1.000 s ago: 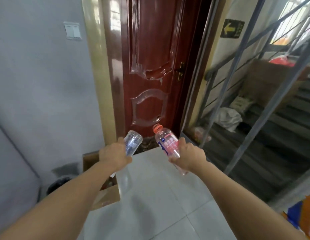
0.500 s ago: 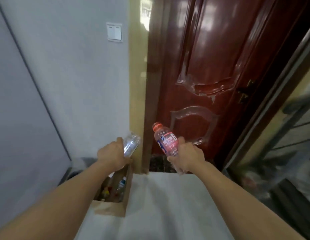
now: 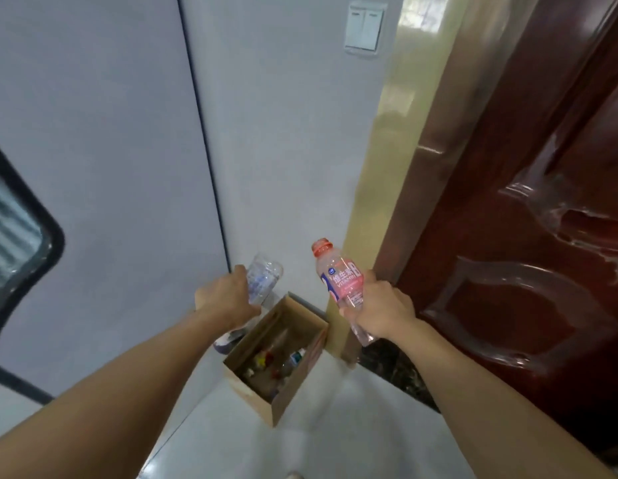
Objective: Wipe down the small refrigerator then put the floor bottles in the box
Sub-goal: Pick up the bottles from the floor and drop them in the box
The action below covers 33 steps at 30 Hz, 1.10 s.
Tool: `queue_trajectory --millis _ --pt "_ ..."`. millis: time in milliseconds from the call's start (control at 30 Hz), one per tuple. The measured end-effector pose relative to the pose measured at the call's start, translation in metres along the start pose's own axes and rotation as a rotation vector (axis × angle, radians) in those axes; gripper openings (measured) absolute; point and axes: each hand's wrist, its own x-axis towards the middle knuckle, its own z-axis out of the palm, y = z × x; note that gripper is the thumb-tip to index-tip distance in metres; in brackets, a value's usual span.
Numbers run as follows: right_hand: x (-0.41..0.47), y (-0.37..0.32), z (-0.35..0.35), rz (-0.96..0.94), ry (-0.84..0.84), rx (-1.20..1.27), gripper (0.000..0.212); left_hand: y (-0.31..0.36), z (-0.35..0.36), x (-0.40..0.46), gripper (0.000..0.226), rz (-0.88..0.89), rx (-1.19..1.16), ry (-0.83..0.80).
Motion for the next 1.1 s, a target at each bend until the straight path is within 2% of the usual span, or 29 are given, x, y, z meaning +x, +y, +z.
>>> queue_trajectory --millis 367,667,833,967,1100 --pt "0.164 -0.007 0.013 -0.217 -0.183 -0.085 0.063 0.017 0.03 0.102 0.059 -0.169 -0.028 -0.051" --pt "0.282 -0.041 0.051 -0.524 -0.344 -0.114 0.065 0.012 0.068 0.141 0.067 -0.523 -0.116 -0.095" --pt "0.332 -0.039 0.089 -0.64 -0.467 -0.169 0.066 0.036 0.104 0.151 0.063 -0.706 -0.165 -0.142" --pt "0.353 -0.028 0.134 -0.691 -0.577 -0.187 0.068 0.052 0.141 0.158 0.056 -0.753 -0.204 -0.161" --pt "0.363 -0.017 0.196 -0.711 -0.663 -0.19 0.066 0.05 0.195 0.168 0.059 -0.812 -0.236 -0.223"
